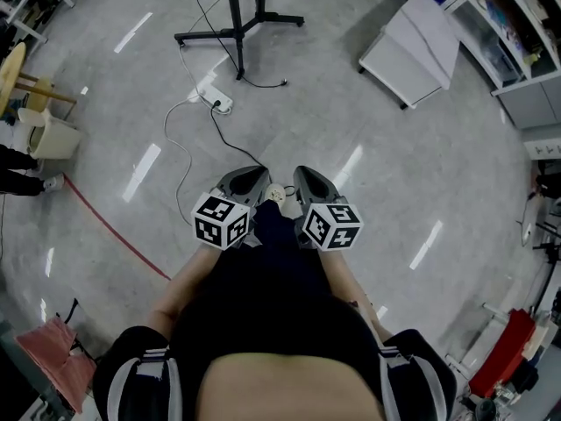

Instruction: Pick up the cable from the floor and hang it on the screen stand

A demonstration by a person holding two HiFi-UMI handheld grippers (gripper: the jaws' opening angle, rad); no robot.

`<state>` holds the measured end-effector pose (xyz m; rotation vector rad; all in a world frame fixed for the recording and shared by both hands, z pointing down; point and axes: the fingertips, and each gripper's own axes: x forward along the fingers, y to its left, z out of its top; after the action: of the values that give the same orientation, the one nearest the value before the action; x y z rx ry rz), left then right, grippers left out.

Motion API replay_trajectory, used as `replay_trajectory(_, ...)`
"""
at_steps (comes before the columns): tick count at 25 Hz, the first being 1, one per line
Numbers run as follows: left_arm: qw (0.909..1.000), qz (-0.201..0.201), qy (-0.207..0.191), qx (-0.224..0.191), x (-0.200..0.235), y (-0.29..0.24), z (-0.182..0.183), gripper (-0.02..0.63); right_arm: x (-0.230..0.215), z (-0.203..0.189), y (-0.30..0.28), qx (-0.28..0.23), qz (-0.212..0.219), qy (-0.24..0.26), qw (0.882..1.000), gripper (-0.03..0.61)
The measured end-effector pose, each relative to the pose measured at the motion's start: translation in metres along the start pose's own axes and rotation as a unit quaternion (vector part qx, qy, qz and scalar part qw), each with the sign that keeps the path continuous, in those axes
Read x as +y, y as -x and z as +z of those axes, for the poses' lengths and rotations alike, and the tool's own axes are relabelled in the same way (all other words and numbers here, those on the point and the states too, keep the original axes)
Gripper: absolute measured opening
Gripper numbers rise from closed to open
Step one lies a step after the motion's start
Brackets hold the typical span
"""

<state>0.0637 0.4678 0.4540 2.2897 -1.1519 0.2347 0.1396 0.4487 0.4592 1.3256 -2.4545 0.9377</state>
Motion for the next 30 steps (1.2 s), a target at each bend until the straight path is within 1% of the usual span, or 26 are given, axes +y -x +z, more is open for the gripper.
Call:
replay_trajectory(5,0.9999,0.007,0.012,0.008,0.014,-0.033,0.018,0.023,-0.025,0.027,-0.024,-0.006,0.002,-0.014,1.000,0.025)
replay_trajectory(11,0.9999,0.012,0.012,0.002,0.025,-0.067,0.039,0.023,-0.046,0.052,-0.052,0.000,0.013,-0.005,1.000,0.025)
replay_trajectory(15,0.9994,0.028,0.022,-0.006,0.041,-0.082,0.046,0.023,-0.060,0.063,-0.066,-0.001,0.020,-0.003,1.000,0.025)
replay_trajectory(19,0.9984,0.036,0.040,-0.020,0.043,-0.091,0.055,0.023,-0.066,0.069,-0.071,-0.004,0.037,0.003,0.999,0.025)
replay_trajectory(22,0.9982,0.038,0.038,-0.026,0.039,-0.092,0.062,0.023,-0.069,0.072,-0.070,-0.007,0.039,-0.005,0.999,0.025)
replay_trajectory(25,0.9981,0.042,0.039,-0.024,0.037,-0.092,0.064,0.023,-0.070,0.072,-0.069,-0.009,0.042,-0.016,0.999,0.025)
replay_trajectory(30,0.9977,0.048,0.047,-0.012,0.046,-0.095,0.057,0.023,-0.071,0.068,-0.077,-0.005,0.043,-0.023,0.999,0.025)
